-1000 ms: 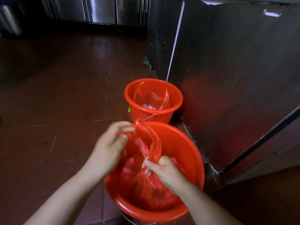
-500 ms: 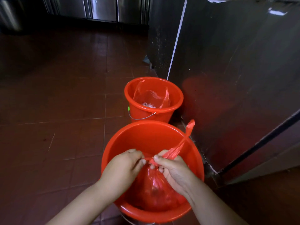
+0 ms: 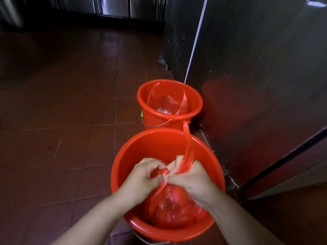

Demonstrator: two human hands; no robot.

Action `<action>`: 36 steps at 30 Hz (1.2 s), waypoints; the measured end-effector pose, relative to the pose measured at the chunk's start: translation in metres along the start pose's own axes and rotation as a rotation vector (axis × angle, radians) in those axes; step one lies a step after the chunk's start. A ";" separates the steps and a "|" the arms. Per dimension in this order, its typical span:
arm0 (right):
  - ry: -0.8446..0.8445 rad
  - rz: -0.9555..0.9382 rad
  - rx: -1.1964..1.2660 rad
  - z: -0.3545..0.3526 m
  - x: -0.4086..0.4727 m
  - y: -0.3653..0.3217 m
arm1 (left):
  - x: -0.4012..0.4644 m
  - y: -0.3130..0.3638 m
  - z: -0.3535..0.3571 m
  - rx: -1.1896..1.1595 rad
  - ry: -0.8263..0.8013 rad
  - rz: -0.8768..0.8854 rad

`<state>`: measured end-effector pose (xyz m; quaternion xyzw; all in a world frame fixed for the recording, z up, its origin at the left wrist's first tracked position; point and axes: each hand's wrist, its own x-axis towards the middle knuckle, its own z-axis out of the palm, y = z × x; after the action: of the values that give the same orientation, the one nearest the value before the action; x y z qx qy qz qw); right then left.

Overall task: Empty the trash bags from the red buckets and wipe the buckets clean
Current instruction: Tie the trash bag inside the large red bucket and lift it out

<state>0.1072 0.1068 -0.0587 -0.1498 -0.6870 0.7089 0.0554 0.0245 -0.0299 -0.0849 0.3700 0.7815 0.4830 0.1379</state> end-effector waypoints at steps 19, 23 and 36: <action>0.528 -0.549 -0.465 -0.004 0.006 0.031 | 0.014 0.010 -0.001 -0.568 -0.202 -0.280; 0.384 -0.328 -0.322 -0.008 0.009 0.027 | 0.018 0.009 0.000 -0.599 -0.164 -0.324; -0.048 -0.235 -0.260 -0.045 0.014 -0.021 | 0.009 0.033 -0.040 0.622 0.095 0.436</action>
<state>0.1038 0.1549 -0.0402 -0.0574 -0.7866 0.6062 0.1020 0.0102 -0.0412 -0.0356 0.5288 0.7993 0.2576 -0.1231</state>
